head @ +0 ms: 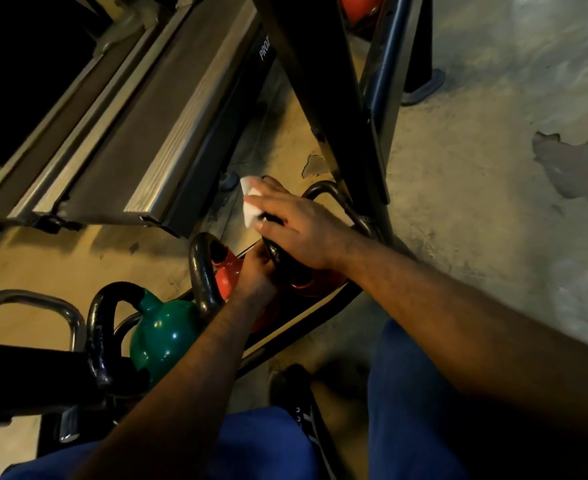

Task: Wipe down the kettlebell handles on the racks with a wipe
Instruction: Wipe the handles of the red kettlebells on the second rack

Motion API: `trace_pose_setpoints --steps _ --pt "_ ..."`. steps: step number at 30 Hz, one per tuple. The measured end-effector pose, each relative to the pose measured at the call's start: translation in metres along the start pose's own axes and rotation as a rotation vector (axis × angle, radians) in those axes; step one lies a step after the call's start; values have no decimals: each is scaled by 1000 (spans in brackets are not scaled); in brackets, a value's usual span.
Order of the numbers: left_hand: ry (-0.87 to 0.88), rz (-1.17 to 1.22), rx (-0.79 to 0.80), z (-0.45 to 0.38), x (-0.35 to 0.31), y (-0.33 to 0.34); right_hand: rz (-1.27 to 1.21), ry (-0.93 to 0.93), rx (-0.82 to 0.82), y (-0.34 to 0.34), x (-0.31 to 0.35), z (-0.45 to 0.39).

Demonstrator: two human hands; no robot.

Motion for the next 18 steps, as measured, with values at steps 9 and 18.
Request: trace_pose_setpoints --steps 9,18 --pt "13 135 16 7 -6 4 42 -62 -25 1 2 21" --pt "-66 233 -1 9 -9 9 30 13 -113 8 4 54"
Point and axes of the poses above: each hand's wrist, its own z-axis away from the middle knuckle, its own y-axis out of the palm, x = y × z, the point moved 1 cm from there along -z, towards the middle knuckle, and after that the axes turned 4 degrees about -z, right-handed, at the moved point
